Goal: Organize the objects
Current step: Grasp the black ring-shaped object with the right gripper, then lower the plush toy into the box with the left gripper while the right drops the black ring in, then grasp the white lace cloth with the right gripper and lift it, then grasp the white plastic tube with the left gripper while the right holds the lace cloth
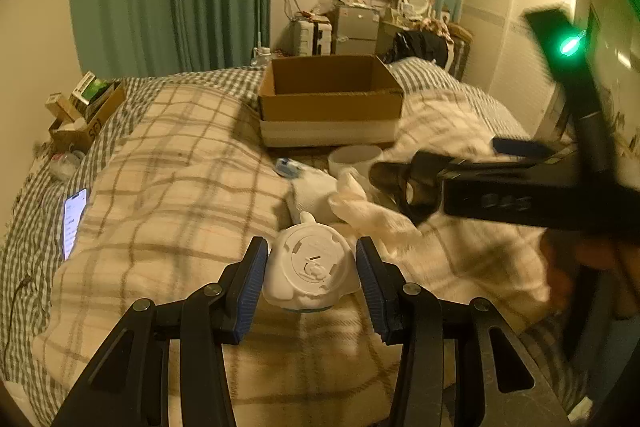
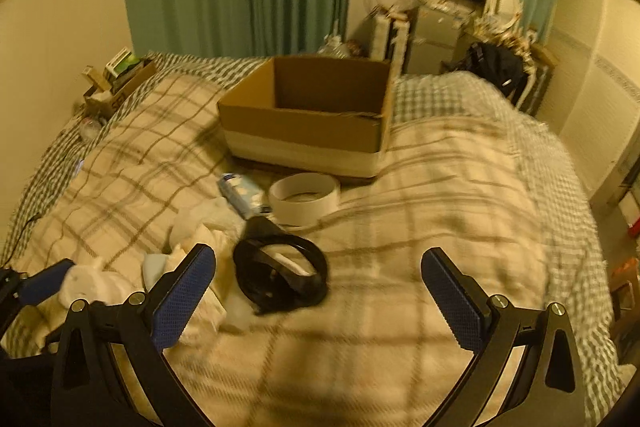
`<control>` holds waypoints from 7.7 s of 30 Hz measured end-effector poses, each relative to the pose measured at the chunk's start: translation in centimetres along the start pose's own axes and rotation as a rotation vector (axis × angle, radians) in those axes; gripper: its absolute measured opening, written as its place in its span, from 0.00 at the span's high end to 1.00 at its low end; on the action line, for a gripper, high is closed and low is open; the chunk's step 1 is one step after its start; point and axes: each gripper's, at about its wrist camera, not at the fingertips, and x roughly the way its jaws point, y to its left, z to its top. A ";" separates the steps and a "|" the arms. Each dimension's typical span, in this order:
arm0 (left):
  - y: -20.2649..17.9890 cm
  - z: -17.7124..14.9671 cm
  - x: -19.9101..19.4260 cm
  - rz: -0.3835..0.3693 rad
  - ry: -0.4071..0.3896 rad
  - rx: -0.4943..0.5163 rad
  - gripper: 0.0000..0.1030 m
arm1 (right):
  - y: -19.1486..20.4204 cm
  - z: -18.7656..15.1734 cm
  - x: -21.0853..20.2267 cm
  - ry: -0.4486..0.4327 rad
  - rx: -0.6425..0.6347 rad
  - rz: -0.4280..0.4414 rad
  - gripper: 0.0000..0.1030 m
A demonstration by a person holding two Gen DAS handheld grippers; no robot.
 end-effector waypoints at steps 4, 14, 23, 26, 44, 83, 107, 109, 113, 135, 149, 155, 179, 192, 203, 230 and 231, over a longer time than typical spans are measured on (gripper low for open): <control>1.3 0.9 -0.5 0.013 -0.030 -0.024 0.55 | 0.5 0.8 3.5 0.081 0.007 0.008 0.04; 2.4 3.9 0.3 0.038 -0.059 -0.039 0.55 | 1.1 0.2 5.0 0.146 -0.029 0.069 0.38; 3.3 9.0 1.5 0.029 -0.079 -0.042 0.55 | 1.2 4.5 0.8 0.028 -0.106 0.040 0.39; 3.5 11.6 1.8 0.030 -0.101 -0.038 0.55 | 0.9 6.7 -0.6 -0.014 -0.118 0.039 0.39; 3.7 26.1 15.4 0.070 -0.083 -0.001 0.55 | -3.0 23.3 5.6 -0.095 -0.094 0.030 0.39; 2.5 26.0 9.7 0.067 -0.127 0.063 0.15 | -8.4 22.4 -0.7 -0.142 0.010 0.035 0.25; 3.6 10.1 -0.9 0.136 -0.144 -0.029 0.00 | -0.4 6.8 -9.6 -0.211 -0.124 0.000 0.05; 4.2 8.6 -0.3 0.144 -0.131 -0.068 0.00 | -0.1 5.5 -8.2 -0.183 -0.101 0.033 0.00; 4.9 6.3 1.1 0.160 -0.087 -0.101 0.00 | 1.0 3.3 -5.3 -0.118 -0.083 0.056 0.00; 6.7 2.5 4.5 0.190 0.032 -0.095 0.00 | 9.2 -2.2 3.0 0.159 -0.312 0.127 0.53; 3.4 3.5 3.8 0.156 0.025 -0.050 0.00 | 5.6 1.2 -2.6 -0.007 -0.212 0.137 0.89; -0.6 4.6 5.0 0.098 0.029 -0.006 0.00 | 1.2 2.8 -4.6 -0.073 -0.142 0.069 0.89; -8.5 2.2 9.0 -0.091 0.239 0.172 0.89 | -4.7 -0.9 -1.3 0.001 -0.025 0.057 0.89; -6.3 7.6 2.5 -0.081 0.041 0.103 1.00 | -2.9 1.4 -6.9 -0.116 -0.105 0.033 0.89; -4.5 12.3 2.2 -0.073 -0.042 0.108 1.00 | -1.2 6.4 -9.1 -0.215 -0.185 -0.008 0.89; -5.2 4.9 7.6 -0.075 0.203 0.171 0.93 | -2.9 4.0 -4.9 -0.103 -0.136 0.015 0.89; -5.1 5.8 7.3 -0.069 0.186 0.168 0.93 | -2.8 4.4 -5.4 -0.116 -0.143 0.013 0.89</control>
